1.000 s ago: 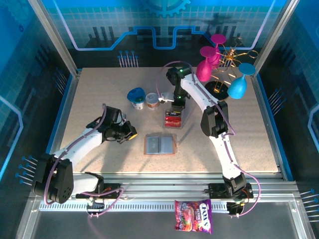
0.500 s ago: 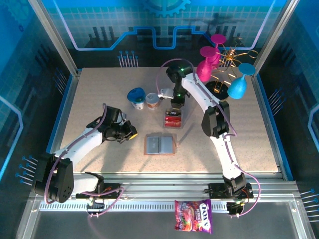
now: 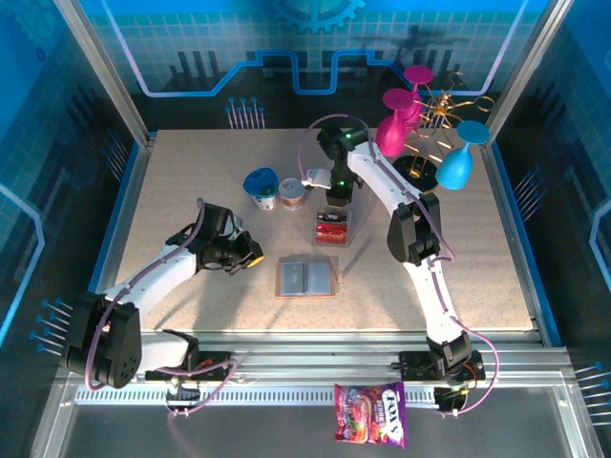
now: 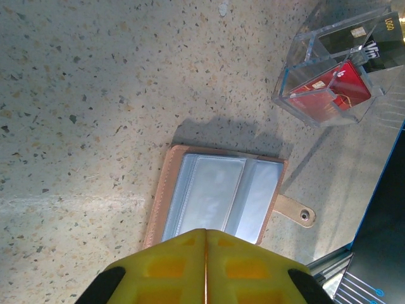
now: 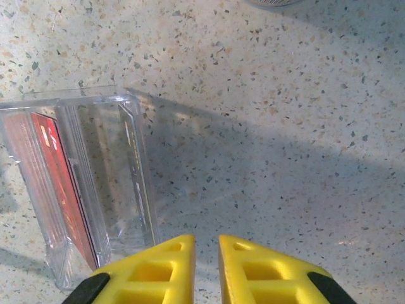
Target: Take the credit cards out of the card holder
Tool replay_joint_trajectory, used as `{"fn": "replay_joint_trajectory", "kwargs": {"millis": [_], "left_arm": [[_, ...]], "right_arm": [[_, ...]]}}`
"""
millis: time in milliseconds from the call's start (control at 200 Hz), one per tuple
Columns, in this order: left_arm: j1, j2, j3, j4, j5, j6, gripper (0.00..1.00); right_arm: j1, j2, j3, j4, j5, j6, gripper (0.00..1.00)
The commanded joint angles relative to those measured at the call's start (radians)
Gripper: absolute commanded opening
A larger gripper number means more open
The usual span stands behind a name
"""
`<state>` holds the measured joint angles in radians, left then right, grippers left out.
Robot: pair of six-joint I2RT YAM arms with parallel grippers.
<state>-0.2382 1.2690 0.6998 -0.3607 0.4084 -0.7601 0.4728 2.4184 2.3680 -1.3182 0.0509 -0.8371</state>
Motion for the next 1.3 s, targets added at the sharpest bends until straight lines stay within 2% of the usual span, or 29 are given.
{"fn": "replay_joint_trajectory", "kwargs": {"millis": [0,500,820,1006,1291], "left_arm": [[0.010,0.006,-0.002,0.002,0.022,-0.010,0.09],[0.010,-0.002,-0.012,0.002,0.021,-0.009,0.09],[0.008,0.009,-0.024,0.033,0.043,-0.021,0.09],[-0.006,0.027,-0.053,0.085,0.060,-0.044,0.09],[-0.074,0.064,-0.082,0.142,0.049,-0.069,0.09]], "right_arm": [[0.015,-0.001,-0.027,0.002,-0.021,0.012,0.19],[0.019,-0.009,-0.056,0.031,0.008,0.022,0.23],[0.022,-0.087,-0.094,0.086,0.037,0.079,0.25],[0.032,-0.208,-0.190,0.145,0.007,0.185,0.25],[0.073,-0.418,-0.486,0.340,-0.087,0.455,0.26]]}}
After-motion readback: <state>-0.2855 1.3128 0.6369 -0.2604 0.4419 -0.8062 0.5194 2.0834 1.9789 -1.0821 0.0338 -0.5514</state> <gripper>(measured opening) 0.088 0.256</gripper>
